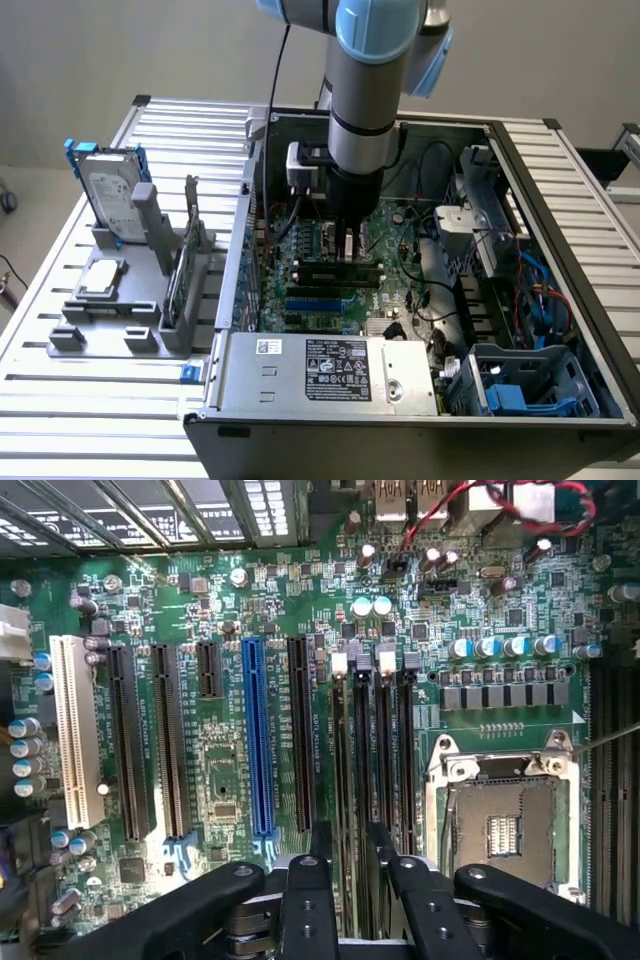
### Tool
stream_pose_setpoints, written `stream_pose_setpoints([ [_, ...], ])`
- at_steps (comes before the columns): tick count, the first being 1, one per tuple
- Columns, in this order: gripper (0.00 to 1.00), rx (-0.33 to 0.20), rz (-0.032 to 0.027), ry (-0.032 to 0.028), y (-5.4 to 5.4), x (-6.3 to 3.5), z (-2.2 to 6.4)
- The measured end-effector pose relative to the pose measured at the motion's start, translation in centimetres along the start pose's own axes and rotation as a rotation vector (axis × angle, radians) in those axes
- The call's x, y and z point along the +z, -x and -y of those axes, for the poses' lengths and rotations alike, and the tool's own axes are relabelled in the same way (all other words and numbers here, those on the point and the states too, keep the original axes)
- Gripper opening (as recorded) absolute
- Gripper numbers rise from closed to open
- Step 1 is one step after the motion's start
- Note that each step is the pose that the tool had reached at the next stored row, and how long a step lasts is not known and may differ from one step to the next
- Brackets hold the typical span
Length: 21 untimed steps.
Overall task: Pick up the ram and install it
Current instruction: 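Insert the ram into the slot, then press down the ram until it locks into place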
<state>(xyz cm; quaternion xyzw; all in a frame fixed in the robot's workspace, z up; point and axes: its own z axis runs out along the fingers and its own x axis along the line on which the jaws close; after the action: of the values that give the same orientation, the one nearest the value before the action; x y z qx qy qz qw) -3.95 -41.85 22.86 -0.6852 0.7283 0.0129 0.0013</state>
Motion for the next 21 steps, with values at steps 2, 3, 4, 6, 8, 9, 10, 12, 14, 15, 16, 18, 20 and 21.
stream_pose_setpoints([
  [2, 0.28, 0.0, 0.0002, 0.0, 0.0, -0.66, -0.01],
  [3, 0.28, 0.0, 0.0001, 0.0002, 0.0, -1.02, -0.01],
  [4, 0.28, 0.0, 0.0002, 0.0002, 0.0, -1.39, -0.02],
  [6, 0.28, 0.0, 0.0001, 0.0003, 0.0, -2.09, -0.03],
  [8, 0.2, 0.0, 0.0001, 0.0004, 0.0, -2.25, -0.04],
  [9, 0.2, 0.0, 0.0002, 0.0003, 0.0, -2.25, -0.03],
  [10, 0.13, 0.0, 0.0003, 0.0003, 0.0, -2.25, -0.04],
  [12, 0.11, 0.0, 0.0003, 0.0003, 0.0, -2.25, -0.03],
  [14, 0.11, 0.0, 0.0001, 0.0004, 0.0, -2.26, -0.04],
  [15, 0.11, 0.0, 0.0002, 0.0004, 0.0, -2.26, -0.04],
  [16, 0.11, 0.0, 0.0001, 0.0004, 0.0, -2.26, -0.04],
  [18, 0.11, 0.0, 0.0001, 0.0004, 0.0, -2.26, -0.04],
  [20, 0.11, 0.0, 0.0001, 0.0004, 0.0, -2.26, -0.04],
  [21, 0.11, 0.0, 0.0001, 0.0004, 0.0, -2.26, -0.04],
])
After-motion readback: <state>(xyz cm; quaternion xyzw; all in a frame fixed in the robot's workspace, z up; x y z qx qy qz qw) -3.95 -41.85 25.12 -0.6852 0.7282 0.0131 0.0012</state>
